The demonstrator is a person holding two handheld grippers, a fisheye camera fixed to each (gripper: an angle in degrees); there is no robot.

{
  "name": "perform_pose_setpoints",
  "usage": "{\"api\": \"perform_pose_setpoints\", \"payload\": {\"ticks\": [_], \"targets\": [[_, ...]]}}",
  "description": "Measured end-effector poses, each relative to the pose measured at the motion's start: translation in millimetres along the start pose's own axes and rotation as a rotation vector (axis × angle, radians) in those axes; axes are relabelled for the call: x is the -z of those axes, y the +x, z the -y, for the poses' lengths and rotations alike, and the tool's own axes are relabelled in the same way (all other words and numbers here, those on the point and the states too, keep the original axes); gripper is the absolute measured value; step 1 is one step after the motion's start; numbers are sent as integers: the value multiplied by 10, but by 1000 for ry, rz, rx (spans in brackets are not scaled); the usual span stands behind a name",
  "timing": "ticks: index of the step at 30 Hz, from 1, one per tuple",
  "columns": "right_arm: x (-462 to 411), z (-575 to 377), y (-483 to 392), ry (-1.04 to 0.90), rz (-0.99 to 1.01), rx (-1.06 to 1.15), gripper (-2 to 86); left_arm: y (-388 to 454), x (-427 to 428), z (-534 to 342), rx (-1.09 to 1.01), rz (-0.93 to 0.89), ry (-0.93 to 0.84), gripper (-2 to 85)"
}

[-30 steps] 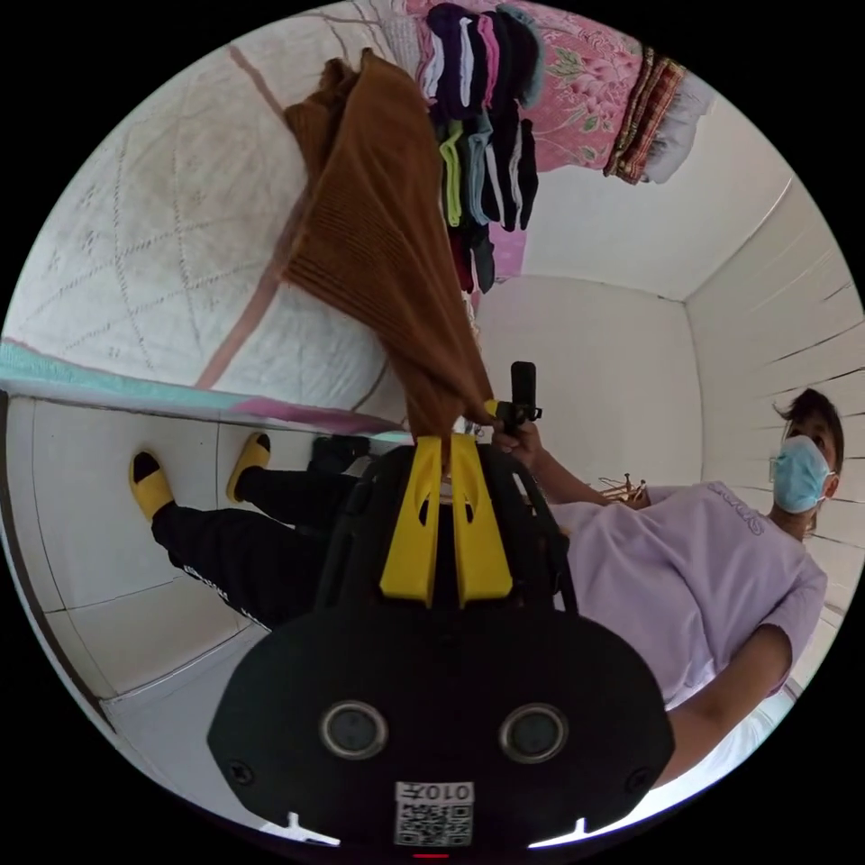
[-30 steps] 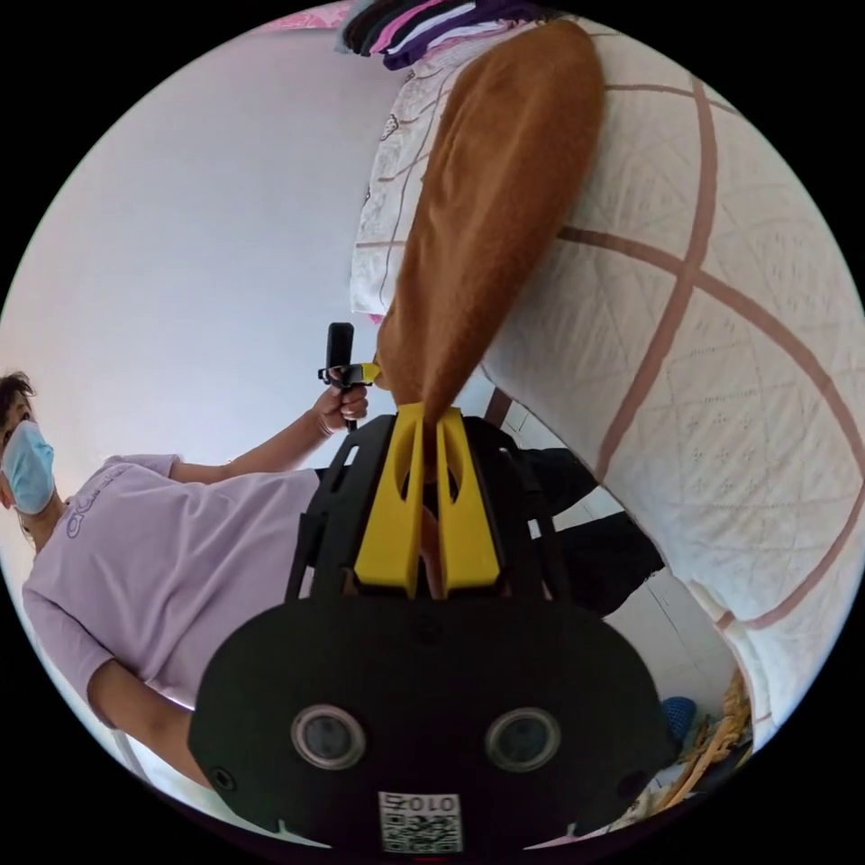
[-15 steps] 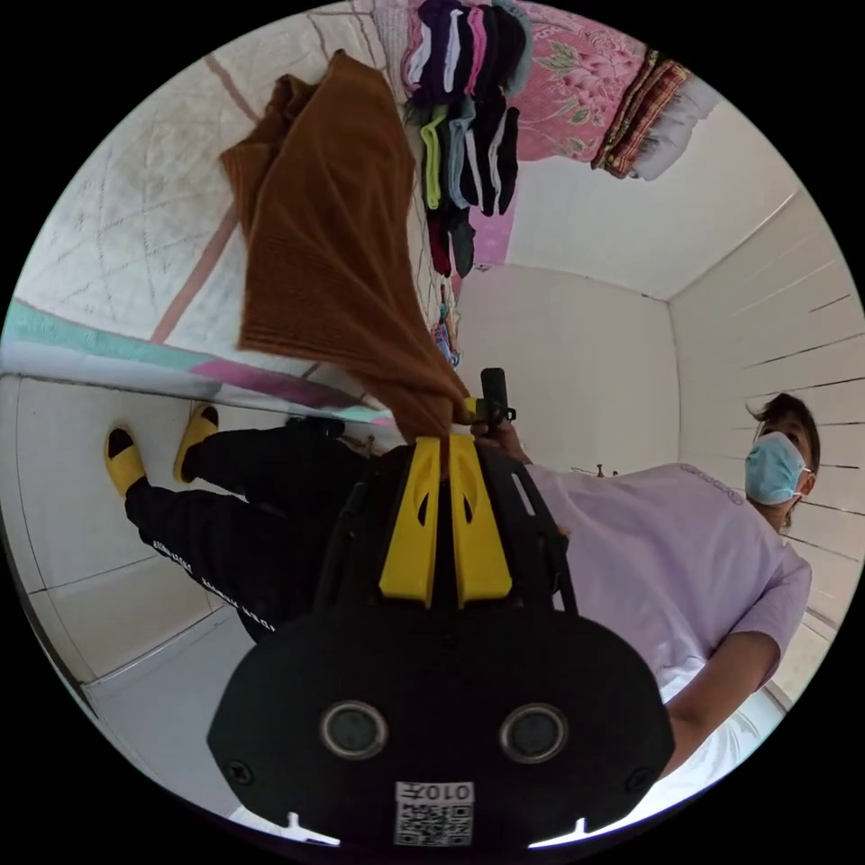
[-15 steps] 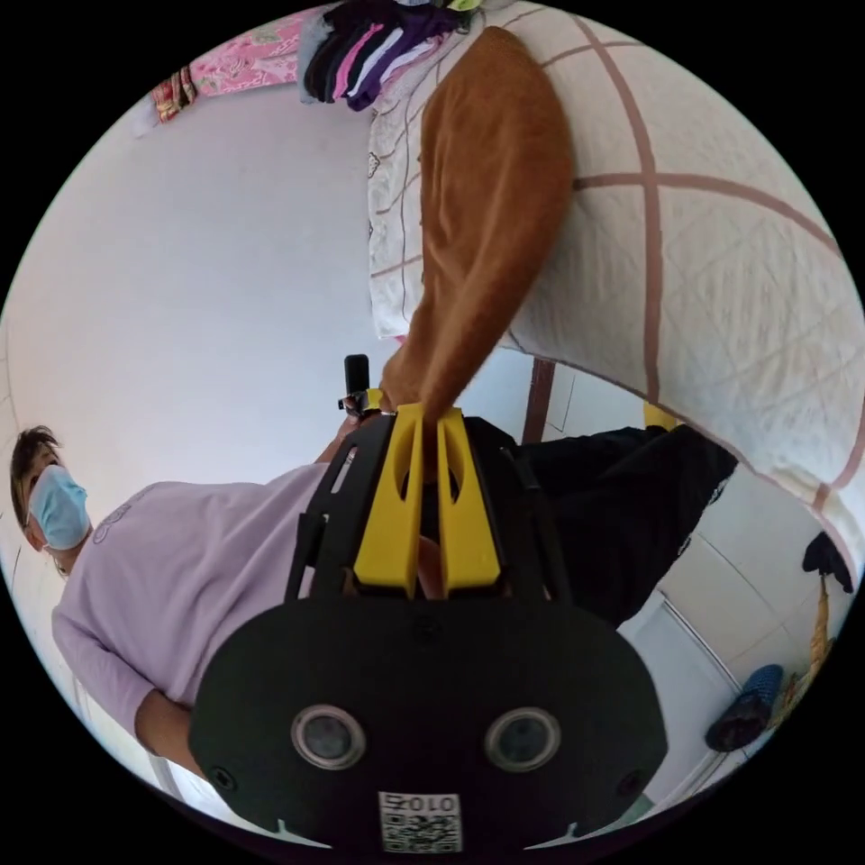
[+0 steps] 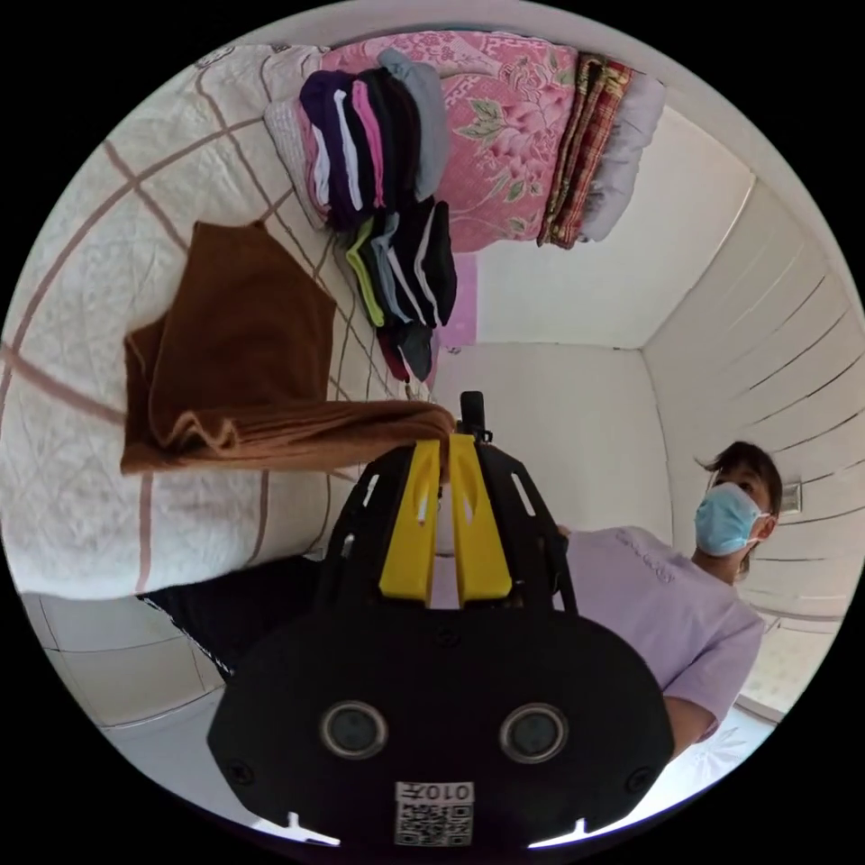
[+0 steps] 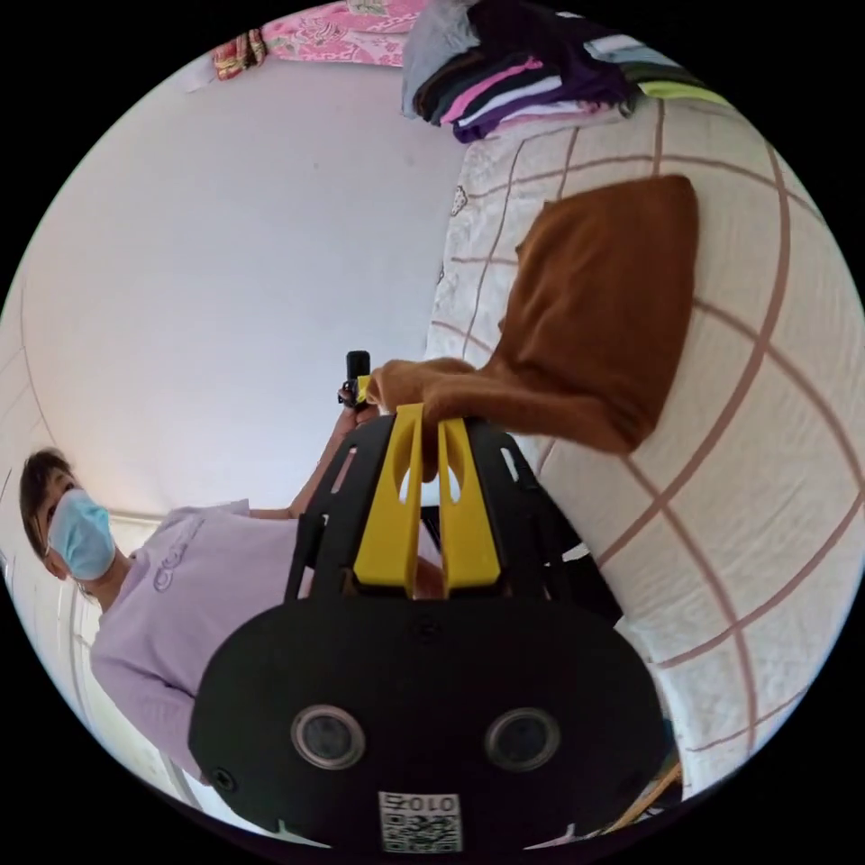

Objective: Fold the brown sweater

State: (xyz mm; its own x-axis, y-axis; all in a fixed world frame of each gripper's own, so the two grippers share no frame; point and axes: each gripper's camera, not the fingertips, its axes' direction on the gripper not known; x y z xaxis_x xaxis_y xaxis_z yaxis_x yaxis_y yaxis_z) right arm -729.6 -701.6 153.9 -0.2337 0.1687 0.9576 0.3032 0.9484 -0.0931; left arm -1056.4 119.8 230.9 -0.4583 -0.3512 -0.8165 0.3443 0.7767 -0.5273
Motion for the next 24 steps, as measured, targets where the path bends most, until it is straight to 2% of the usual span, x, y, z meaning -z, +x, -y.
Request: {"api": "perform_pose_setpoints", "payload": {"ticks": [3, 8, 14, 18, 20, 22, 24], "targets": [[223, 605, 135, 30, 19, -54, 45, -68, -107, 799, 40, 28, 12, 8], [423, 1381, 742, 134, 145, -307, 46, -643, -409, 2029, 238, 67, 29, 17], [404, 1747, 1119, 169, 200, -515, 61, -1194, -758, 2681, 417, 115, -9, 44], [471, 1795, 1186, 308, 318, -495, 77, -1320, -877, 2841, 410, 84, -1, 64], [577, 1775, 1100, 417, 399, -402, 77, -1296, -919, 2864, 376, 83, -20, 75], [661, 1719, 1002, 475, 423, -333, 71, -1249, -934, 2825, 346, 111, -51, 82], [734, 1649, 850, 510, 368, -266, 61, -1214, -943, 2738, 328, 113, -88, 86]]}}
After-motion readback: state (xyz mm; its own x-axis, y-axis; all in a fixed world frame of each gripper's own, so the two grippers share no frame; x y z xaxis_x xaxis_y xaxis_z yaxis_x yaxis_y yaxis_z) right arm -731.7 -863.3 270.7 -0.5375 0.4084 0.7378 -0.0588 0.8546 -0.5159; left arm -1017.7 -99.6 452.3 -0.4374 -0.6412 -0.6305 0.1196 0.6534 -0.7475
